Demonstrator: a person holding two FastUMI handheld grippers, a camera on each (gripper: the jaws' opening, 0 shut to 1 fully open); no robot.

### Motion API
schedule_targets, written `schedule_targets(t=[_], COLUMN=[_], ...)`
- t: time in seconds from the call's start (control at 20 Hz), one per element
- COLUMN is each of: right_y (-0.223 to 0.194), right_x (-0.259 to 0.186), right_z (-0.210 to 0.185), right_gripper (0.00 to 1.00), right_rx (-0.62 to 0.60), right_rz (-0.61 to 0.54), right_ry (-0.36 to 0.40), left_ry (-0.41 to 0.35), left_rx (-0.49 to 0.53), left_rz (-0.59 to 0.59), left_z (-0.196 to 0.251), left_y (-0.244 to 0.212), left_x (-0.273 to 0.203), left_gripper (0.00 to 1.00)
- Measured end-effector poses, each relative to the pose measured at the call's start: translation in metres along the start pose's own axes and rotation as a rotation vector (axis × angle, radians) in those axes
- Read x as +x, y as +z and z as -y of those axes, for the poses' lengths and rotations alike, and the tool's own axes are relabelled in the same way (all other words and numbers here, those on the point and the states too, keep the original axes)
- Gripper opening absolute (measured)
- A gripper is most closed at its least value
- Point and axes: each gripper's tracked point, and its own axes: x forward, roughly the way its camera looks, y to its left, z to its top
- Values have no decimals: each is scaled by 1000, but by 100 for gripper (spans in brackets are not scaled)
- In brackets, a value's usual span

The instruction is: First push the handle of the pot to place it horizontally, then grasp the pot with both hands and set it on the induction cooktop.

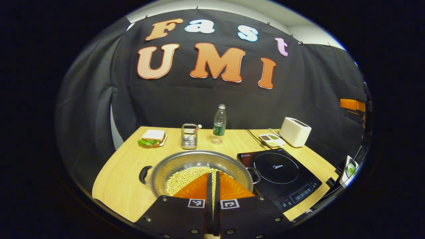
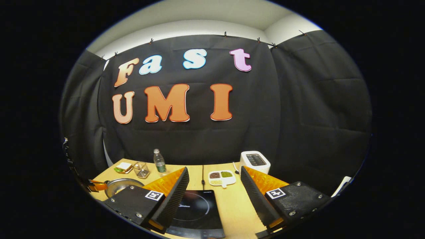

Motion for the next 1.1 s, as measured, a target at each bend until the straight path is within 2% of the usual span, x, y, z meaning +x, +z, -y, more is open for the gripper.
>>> schedule_targets(t=[0.3,0.35,0.4,0.6,0.65,0.8,0.95,1.0,1.1], right_y=[-34,-41,-48,-81,-90,-119,-143,-151,-170], right_x=[14,17,19,32,37,48,62,68,78], right_z=[-71,-81,-91,-128,-140,-171,-194,-198,-204], right_gripper=[97,100,97,97,97,97,97,97,97], right_rx=[-2,1,5,26,28,30,8,-5,-25], right_rz=[-44,-52,-60,-96,-111,-163,-197,-204,-229], right_ry=[69,77,82,101,112,129,129,119,99], left_ry=[63,72,77,82,84,78,77,77,83], left_rx=[-45,-49,-51,-79,-98,-123,-119,-110,-100], left_rz=[19,16,12,-1,-5,-18,-19,-23,-29], left_z=[-60,-68,-76,-106,-113,-129,-141,-145,-153], left_y=[0,-3,-6,-20,-23,-35,-40,-43,-44], left_x=[-15,-15,-15,-7,-3,4,16,21,33], left_gripper=[2,2,2,2,13,29,82,88,88])
